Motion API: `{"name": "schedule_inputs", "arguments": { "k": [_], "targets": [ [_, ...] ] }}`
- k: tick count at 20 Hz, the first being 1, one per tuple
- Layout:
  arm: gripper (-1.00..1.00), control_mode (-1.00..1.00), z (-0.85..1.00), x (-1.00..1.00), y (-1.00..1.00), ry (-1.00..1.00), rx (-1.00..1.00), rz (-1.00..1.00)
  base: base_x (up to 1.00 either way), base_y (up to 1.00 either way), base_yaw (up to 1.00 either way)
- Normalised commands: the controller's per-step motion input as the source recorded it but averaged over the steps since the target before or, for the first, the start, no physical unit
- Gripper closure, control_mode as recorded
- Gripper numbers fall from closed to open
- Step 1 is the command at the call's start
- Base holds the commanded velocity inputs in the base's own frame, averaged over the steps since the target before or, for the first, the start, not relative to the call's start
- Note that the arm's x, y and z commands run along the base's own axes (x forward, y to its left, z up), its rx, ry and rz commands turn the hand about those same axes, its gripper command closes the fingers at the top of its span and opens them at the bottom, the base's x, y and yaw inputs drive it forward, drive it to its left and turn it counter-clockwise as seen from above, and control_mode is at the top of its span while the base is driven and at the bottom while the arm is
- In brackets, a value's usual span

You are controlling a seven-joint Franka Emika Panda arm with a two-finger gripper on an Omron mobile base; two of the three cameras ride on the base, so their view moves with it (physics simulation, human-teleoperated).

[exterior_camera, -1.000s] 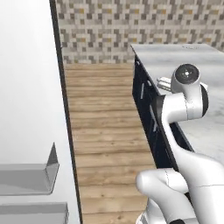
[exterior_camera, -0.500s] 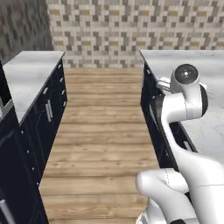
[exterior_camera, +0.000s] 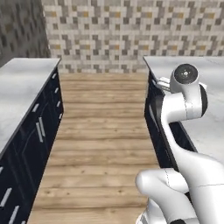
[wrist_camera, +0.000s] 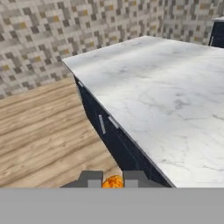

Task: Take the cheese, shrimp, and lemon from the fridge and place them on the plate on the dining counter to create an appetizer plate.

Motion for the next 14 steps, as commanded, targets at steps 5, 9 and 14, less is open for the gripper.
{"name": "schedule_inputs", "arguments": {
  "k": [5,9,14],
  "targets": [
    [1.0,1.0,0.0,0.0,0.0,0.0,0.0,0.0,1.0,0.0,-0.03],
    [1.0,1.0,0.0,0.0,0.0,0.0,0.0,0.0,1.0,0.0,-0.08],
    [1.0,1.0,0.0,0.0,0.0,0.0,0.0,0.0,1.0,0.0,-0.08]
  ]
}}
